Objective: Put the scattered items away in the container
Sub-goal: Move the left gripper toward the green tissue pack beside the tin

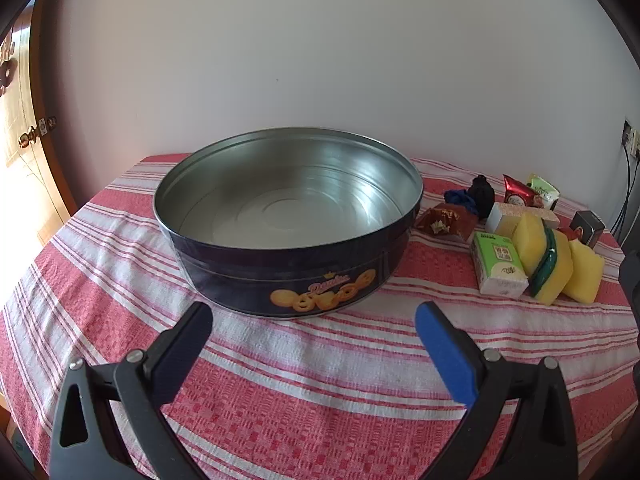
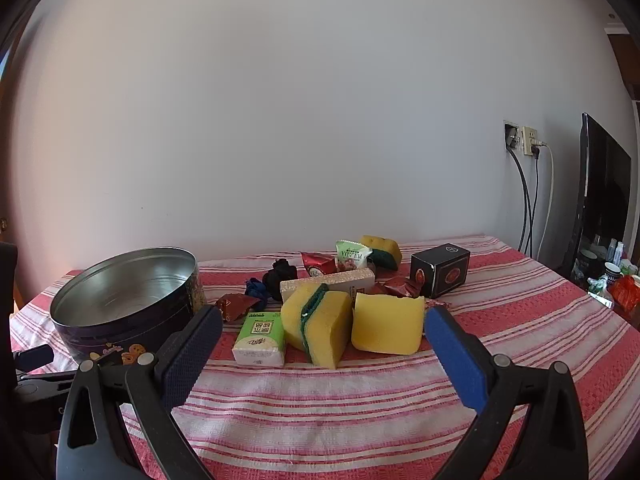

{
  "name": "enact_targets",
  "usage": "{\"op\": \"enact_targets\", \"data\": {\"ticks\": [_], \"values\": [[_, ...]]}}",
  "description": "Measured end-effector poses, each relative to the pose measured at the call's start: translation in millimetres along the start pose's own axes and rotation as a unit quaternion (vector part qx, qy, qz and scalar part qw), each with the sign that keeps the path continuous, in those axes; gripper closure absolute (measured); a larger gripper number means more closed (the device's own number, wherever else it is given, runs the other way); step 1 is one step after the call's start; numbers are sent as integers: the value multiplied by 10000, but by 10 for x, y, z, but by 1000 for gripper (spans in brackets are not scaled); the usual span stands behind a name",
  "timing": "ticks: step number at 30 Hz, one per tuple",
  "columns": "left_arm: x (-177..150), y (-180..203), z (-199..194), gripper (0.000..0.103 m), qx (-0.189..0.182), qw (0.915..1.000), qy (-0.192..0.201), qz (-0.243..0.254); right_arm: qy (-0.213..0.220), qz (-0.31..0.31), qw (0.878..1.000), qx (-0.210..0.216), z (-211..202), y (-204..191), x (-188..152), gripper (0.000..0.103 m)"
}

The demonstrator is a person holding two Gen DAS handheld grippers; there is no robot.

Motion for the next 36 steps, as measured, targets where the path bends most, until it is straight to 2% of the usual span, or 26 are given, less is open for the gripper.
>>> {"op": "enact_targets", "data": {"ticks": [22,33,36], "values": [[16,23,62,0,-89,9999,-145,3,-169,-34,9998,58,75,-20,-19,0],[10,46,70,0,-115,9998,-159,51,-103,45,9999,-113,62,45,-7,0],[9,48,61,0,-123,9998,-168,41,76,-16,9998,-176,2,41,16,0]]}}
Point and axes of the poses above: each gripper's, at about its wrist camera, not at the fingertips, and z roughly the way its jaws point, y to its right, x to its top, the point moved 3 cm from there along z, roughly the way its jaws point, and after that the axes turned 2 degrees about -x, right-handed, at the moved point
